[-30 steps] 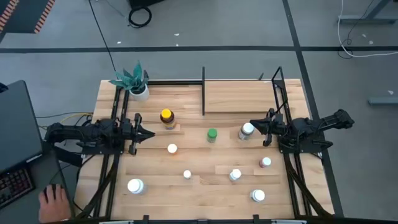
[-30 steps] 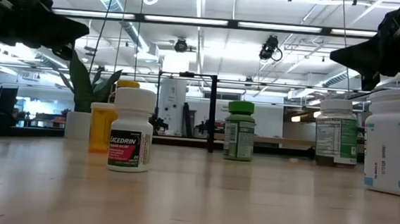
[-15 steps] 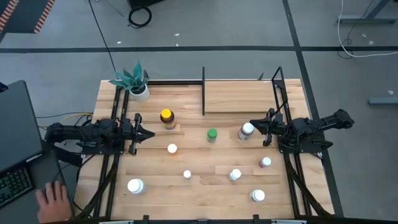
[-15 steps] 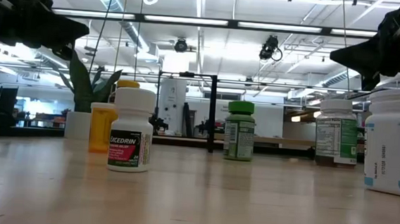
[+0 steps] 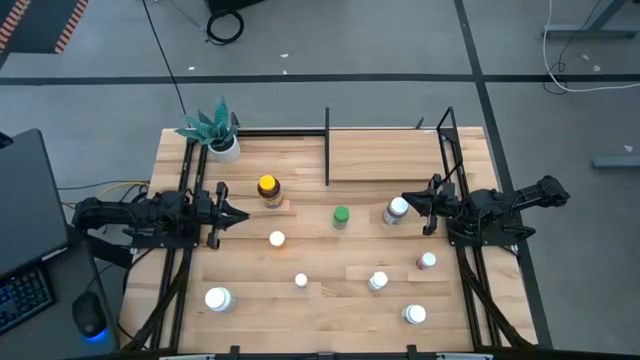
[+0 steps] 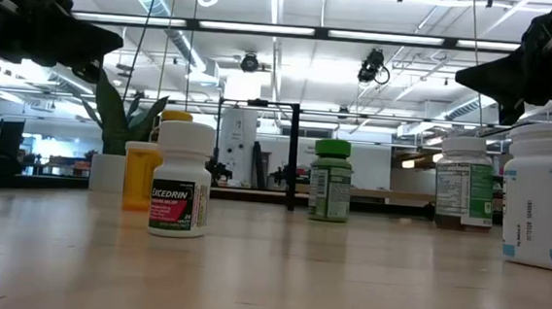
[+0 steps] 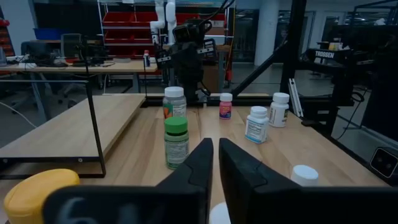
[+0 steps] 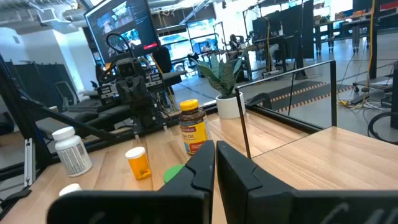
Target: Pick and place medicine bottles onto shelf by color
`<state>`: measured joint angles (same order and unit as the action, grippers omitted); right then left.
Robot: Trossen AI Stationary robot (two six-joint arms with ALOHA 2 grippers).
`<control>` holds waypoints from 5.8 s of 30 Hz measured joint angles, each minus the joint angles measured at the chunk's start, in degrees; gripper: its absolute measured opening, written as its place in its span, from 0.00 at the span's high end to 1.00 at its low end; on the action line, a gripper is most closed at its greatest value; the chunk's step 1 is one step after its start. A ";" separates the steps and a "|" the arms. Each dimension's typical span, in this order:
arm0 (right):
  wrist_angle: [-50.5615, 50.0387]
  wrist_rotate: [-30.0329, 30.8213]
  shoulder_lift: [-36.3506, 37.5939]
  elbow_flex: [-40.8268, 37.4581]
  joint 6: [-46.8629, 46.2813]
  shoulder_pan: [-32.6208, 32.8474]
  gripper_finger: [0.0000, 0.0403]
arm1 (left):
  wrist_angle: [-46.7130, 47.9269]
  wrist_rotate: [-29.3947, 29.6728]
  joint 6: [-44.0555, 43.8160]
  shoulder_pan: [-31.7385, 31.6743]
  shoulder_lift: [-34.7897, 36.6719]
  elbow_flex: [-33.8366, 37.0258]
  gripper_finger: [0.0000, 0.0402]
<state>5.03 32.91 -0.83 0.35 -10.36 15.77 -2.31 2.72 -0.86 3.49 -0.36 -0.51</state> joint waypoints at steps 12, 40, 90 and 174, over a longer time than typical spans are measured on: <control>0.00 0.00 0.00 -0.01 0.01 0.00 0.94 | -7.02 4.21 -3.42 0.01 0.00 0.01 0.90; 0.44 0.00 0.00 -0.01 -0.01 0.00 0.94 | -18.52 21.45 3.03 -10.28 -37.37 -31.03 0.93; -56.41 2.53 -47.49 59.14 -28.03 -5.80 0.55 | -2.77 28.09 -1.46 -19.23 -41.33 -40.41 0.46; -74.71 -28.88 -77.93 61.40 -31.09 -27.15 0.39 | 9.86 27.47 -16.44 -18.63 -40.48 -40.41 0.53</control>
<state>-69.67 4.03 -78.76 61.75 -41.45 -11.38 7.55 30.20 -17.30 -15.14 -40.84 -40.93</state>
